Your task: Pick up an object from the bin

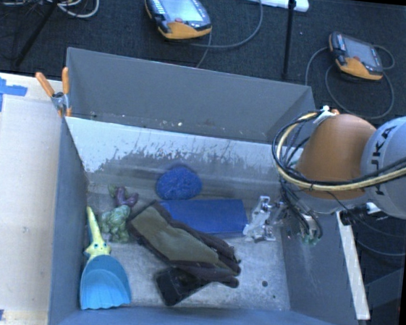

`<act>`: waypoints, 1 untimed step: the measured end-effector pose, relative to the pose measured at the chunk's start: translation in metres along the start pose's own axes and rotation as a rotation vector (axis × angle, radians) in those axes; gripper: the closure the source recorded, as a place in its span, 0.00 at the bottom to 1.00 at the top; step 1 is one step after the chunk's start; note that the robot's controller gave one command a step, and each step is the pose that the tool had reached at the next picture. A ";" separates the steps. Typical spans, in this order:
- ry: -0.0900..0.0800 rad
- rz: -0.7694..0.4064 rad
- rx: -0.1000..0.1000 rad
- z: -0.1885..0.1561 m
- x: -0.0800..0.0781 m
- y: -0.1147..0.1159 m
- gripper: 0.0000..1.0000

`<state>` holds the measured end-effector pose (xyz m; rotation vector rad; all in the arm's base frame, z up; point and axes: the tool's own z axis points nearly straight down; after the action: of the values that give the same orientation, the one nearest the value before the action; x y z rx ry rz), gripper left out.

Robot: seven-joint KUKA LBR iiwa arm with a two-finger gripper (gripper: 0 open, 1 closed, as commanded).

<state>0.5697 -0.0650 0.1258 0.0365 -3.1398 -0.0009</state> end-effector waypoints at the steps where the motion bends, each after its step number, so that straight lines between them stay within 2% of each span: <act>1: 0.003 -0.013 0.000 -0.034 -0.009 0.009 1.00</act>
Offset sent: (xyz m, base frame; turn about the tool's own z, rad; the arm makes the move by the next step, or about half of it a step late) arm -0.0132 0.0062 0.1045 -0.0299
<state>0.5782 -0.0554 0.1598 0.0575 -3.1361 -0.0010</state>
